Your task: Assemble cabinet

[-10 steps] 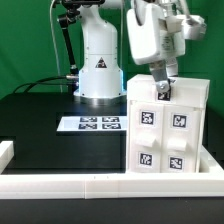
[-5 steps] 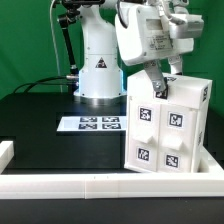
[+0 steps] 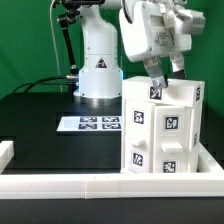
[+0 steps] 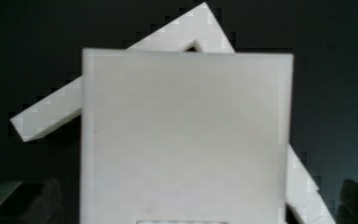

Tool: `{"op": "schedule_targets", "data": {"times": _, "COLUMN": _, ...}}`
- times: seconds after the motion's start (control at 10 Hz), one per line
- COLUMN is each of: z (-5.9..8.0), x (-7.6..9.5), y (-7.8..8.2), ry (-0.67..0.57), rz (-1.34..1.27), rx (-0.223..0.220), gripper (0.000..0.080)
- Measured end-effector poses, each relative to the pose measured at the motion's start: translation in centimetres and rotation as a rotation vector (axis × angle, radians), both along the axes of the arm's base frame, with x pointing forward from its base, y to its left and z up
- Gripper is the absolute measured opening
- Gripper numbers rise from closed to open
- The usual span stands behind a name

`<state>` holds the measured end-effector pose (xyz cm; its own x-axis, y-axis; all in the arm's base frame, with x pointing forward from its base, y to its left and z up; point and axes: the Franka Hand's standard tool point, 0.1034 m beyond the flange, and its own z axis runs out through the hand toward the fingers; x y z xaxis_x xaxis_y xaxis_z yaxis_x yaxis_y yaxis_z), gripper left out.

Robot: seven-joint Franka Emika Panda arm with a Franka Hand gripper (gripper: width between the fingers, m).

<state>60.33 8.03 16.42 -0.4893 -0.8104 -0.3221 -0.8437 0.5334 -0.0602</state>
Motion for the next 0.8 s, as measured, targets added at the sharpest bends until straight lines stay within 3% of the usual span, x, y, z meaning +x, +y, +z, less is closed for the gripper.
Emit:
{"op": "schedule_targets", "data": {"times": 0.4, "z": 3.0, "x": 0.4, "y": 1.7, "ry": -0.044, "rz": 0.003, "rx": 0.03, "gripper": 0.0798}}
{"op": "schedule_targets", "data": {"times": 0.8, "z": 2.8, "x": 0.3, "y": 2.2, "ry": -0.046, "rz": 0.026, "rx": 0.026, "gripper": 0.0798}}
